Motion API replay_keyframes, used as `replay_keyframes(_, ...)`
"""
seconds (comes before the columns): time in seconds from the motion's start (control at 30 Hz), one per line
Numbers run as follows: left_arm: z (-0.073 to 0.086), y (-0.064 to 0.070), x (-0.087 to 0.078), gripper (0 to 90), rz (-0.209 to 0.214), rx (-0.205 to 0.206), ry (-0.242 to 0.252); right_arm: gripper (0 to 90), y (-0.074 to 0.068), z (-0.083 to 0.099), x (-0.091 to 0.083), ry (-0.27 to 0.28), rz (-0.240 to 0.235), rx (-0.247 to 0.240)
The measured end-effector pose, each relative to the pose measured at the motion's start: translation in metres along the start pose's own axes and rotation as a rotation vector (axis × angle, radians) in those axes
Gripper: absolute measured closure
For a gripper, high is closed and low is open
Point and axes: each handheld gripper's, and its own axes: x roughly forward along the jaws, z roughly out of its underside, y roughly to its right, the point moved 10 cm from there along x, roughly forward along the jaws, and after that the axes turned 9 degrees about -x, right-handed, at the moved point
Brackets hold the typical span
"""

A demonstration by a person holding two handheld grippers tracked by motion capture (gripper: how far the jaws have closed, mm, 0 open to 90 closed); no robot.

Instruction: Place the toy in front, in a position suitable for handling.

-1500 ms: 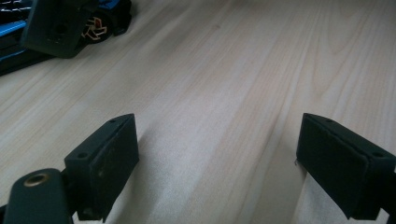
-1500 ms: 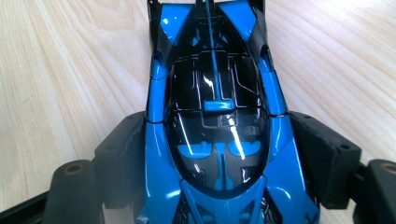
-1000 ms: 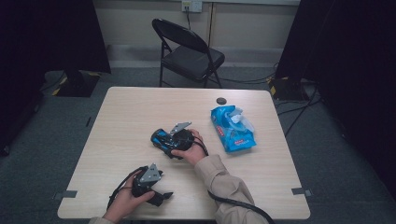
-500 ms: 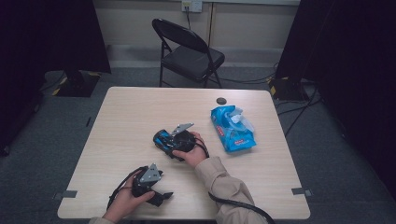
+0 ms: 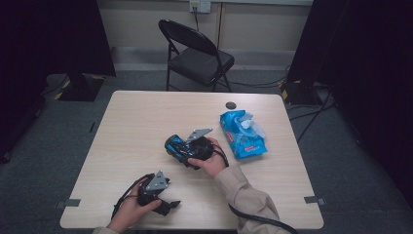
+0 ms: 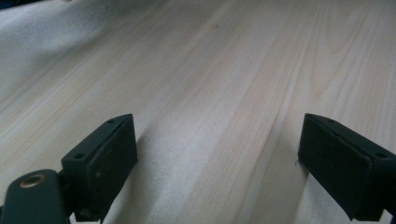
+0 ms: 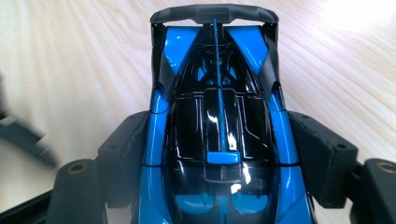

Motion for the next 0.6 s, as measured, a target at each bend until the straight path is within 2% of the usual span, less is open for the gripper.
replay_keyframes(0.07,0.0,0.001,0.0,11.1,0.0,-0.008,0.006,26.4,-0.005,0.005,-0.012,0.0,-0.002,-0.01)
replay_keyframes(0.17,0.0,0.0,0.0,11.1,0.001,0.001,0.0,26.4,-0.013,0.018,-0.03,0.007,0.0,-0.017)
replay_keyframes(0.27,0.0,0.0,0.0,11.1,0.001,0.001,0.0,26.3,-0.024,0.033,-0.048,0.015,-0.006,-0.012)
replay_keyframes(0.33,0.0,0.0,0.0,11.2,0.0,0.001,0.001,26.3,-0.03,0.044,-0.057,0.005,0.003,-0.03)
replay_keyframes(0.53,0.0,0.0,0.0,11.1,0.001,0.001,0.001,26.3,-0.04,0.08,-0.071,-0.012,0.002,-0.032)
replay_keyframes(0.6,0.0,0.0,0.0,11.1,0.001,0.002,0.0,26.2,-0.041,0.089,-0.072,-0.026,0.014,-0.055)
